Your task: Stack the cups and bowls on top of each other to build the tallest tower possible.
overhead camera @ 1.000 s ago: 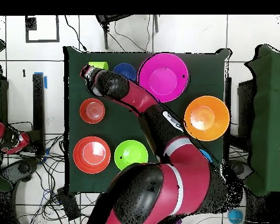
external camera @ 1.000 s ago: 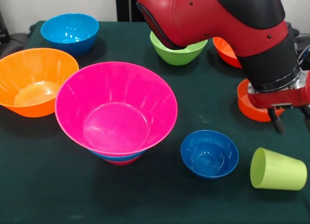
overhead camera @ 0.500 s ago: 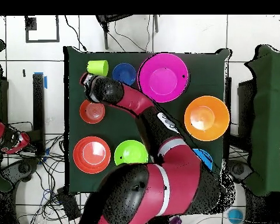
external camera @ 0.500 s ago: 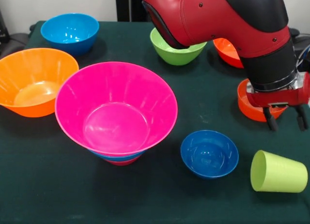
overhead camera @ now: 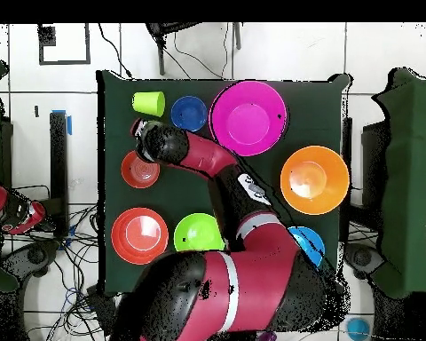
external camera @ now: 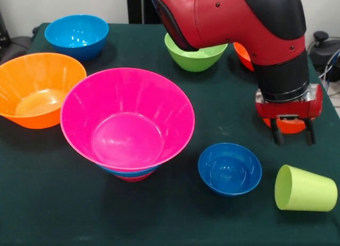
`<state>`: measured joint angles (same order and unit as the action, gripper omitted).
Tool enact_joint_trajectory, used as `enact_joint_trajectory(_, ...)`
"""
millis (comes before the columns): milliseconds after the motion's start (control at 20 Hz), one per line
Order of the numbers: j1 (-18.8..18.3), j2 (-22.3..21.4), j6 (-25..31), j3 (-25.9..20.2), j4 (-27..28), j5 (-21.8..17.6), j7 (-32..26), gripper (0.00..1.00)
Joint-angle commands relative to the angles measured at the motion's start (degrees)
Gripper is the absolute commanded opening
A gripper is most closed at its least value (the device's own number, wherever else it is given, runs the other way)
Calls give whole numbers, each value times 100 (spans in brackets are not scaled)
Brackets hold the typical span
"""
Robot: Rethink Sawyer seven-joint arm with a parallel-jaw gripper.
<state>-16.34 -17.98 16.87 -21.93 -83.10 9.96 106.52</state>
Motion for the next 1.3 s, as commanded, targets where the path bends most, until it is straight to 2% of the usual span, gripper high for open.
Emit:
enact_joint_trajectory(50, 30, 59, -175, 269, 554, -266, 371, 100)
enact_joint_trajectory(200, -58, 119, -317, 65, 689, -219, 353, 100)
enact_joint_trajectory(500, -132, 213, -388, -40, 999, -208, 320, 100)
enact_joint_trajectory(900, -272, 289, -404, -274, 1086, -273, 213, 100)
enact_joint_trajectory(1100, -335, 481, -170, -366, 1115, -300, 55, 100)
enact_joint_trajectory(1300, -500, 737, -30, -657, 1084, -356, -174, 100)
